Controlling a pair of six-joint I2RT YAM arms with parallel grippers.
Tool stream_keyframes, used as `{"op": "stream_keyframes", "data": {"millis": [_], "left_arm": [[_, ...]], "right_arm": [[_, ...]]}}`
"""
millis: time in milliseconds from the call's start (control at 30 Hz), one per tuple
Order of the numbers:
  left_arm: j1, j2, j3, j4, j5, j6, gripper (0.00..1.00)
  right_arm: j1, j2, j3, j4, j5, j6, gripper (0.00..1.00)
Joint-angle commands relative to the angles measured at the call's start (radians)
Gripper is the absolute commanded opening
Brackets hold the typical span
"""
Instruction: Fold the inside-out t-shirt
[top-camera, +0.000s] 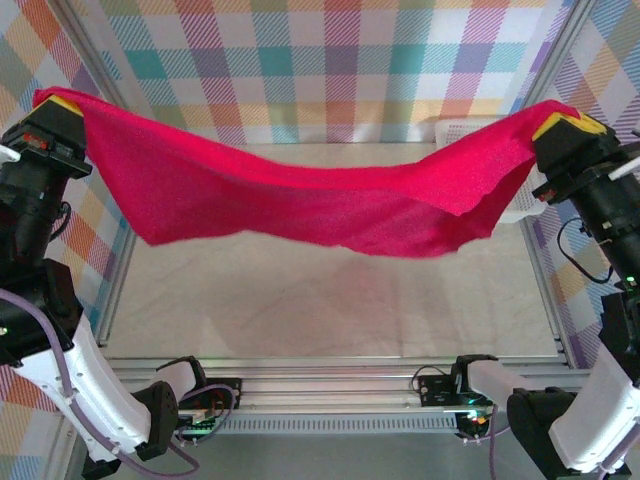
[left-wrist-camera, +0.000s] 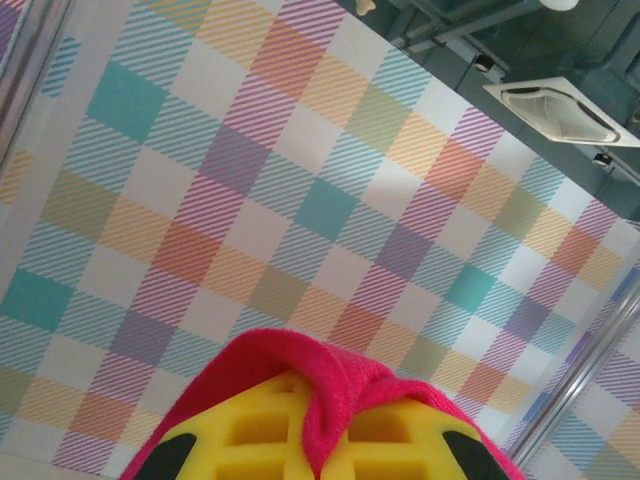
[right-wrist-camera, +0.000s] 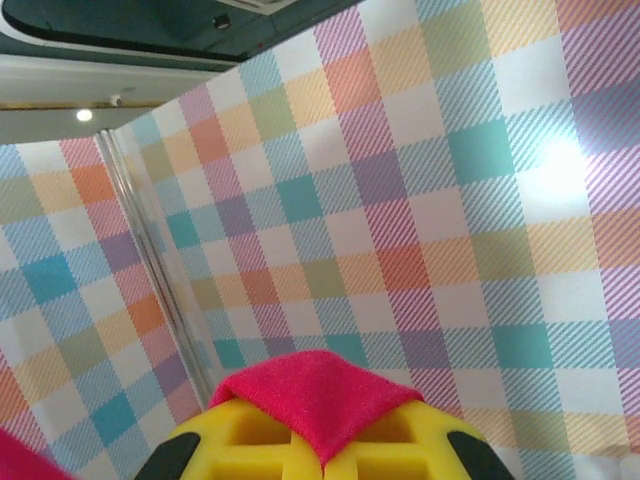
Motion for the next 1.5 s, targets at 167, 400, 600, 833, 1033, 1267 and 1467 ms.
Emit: {"op": "stream_keyframes", "data": {"millis": [167, 400, 600, 833, 1033, 1267, 1467], "left_arm": [[0.019, 0.247, -0.150, 0.056, 0.117, -0.046, 0.00], [0.005, 0.424, -0.137, 0.104, 0.141, -0.076, 0.00], [-0.043, 0.554, -0.019, 0.098, 0.169, -0.098, 0.00], [-0.064, 0.558, 0.008, 0.103, 0.152, -0.104, 0.00], [-0.066, 0.529, -0.040, 0.109, 0.147, -0.098, 0.00], [-0.067, 0.482, -0.054, 0.080, 0.139, -0.068, 0.00], [-0.066, 0.452, -0.056, 0.063, 0.127, -0.053, 0.00]], "right_arm": [[-0.008, 0.199, -0.071, 0.033, -0.037, 0.011, 0.00], [-0.007, 0.352, -0.027, 0.059, -0.055, 0.020, 0.00], [-0.008, 0.514, 0.198, 0.009, -0.063, 0.031, 0.00], [-0.008, 0.530, 0.233, -0.004, -0.063, 0.022, 0.00], [-0.007, 0.481, 0.149, 0.026, -0.054, 0.009, 0.00], [-0.008, 0.435, 0.116, 0.045, -0.061, 0.003, 0.00], [-0.007, 0.397, 0.087, 0.045, -0.049, -0.014, 0.00]]}}
